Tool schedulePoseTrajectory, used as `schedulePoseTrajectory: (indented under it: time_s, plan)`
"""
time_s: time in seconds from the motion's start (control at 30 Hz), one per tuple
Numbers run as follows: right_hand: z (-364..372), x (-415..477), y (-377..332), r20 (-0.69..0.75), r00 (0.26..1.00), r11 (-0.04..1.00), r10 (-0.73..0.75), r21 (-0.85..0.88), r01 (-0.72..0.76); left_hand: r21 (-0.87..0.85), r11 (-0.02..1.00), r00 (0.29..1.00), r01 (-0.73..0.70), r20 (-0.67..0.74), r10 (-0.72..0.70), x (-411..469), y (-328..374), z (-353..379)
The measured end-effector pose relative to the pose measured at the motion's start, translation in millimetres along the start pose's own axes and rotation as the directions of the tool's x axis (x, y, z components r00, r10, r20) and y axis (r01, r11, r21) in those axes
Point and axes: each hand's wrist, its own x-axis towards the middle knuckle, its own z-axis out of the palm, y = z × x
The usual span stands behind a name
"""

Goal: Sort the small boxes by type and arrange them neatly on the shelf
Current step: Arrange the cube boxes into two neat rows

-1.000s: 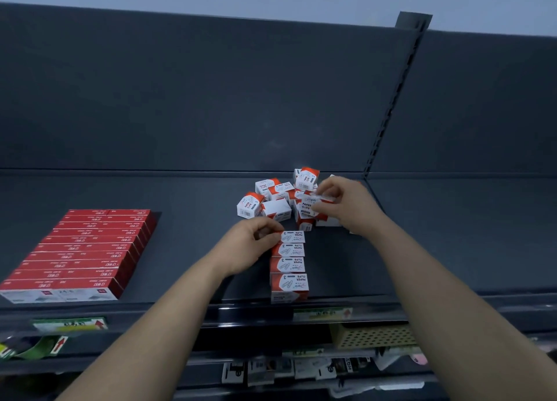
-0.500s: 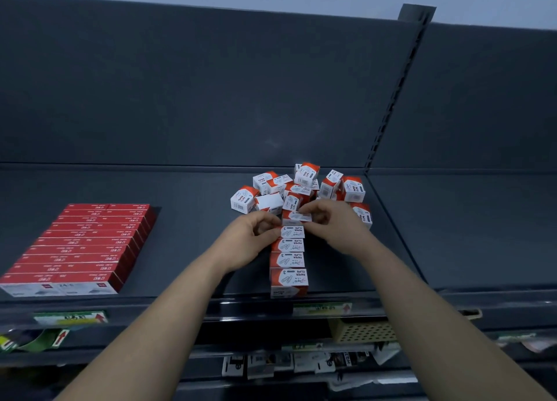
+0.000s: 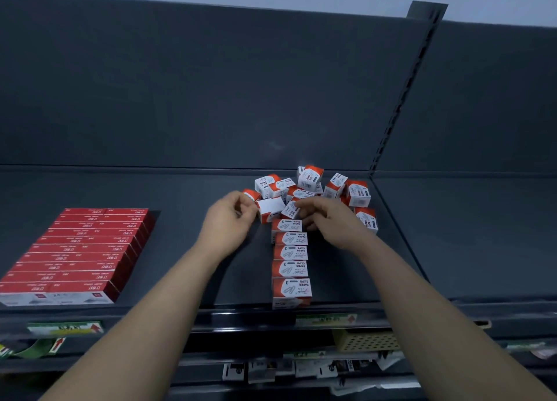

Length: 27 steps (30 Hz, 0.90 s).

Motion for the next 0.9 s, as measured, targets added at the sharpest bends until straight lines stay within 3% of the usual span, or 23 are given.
schedulePoseTrajectory:
  time_s: [0.13,0.33,0.43,0.53,0.6,0.67,0.73,0.9]
  plan:
    - [-0.7,12.5,-4.1,0.066,0.997,0.999,0.026,0.032,-0.028,0.009,0.999,0.997,-0.046,0.068,0.046,14.3,7.1,3.4]
    - [-0.3,23.7,-12.6,0.117,0.992,0.972,0.046,0.225,-0.072,0.048,0.999,0.976,0.003,0.215,-0.013,29.7,19.7,12.8]
    - [-2.5,28.4,-12.7,0.128,0.990,0.972,0.055,0.221,-0.082,0.114,0.993,0.971,-0.028,0.239,0.000,36.9,21.5,16.4]
    - [-2.9,30.9,-13.4,0.043,0.998,0.988,0.041,0.150,-0.047,0.110,0.993,0.955,-0.044,0.296,0.010,42.3,18.8,14.4]
    - [-2.3,32.0,-13.6,-0.023,1.000,1.000,0.012,-0.001,-0.012,0.064,0.997,0.942,-0.048,0.334,0.024,42.4,18.8,14.2]
    - [-1.4,31.5,-15.2,-0.034,0.999,0.991,-0.024,-0.131,0.019,-0.029,0.998,0.925,-0.052,0.375,0.059,41.1,21.8,16.8]
    - [-0.6,30.4,-17.1,-0.030,0.999,0.989,-0.035,-0.143,0.031,-0.044,0.997,0.918,-0.058,0.391,0.071,40.7,23.2,19.0]
    - [3.1,27.1,-14.5,-0.063,0.998,0.995,-0.030,0.093,0.036,-0.146,0.989,0.915,0.005,0.400,0.054,38.4,18.5,16.1]
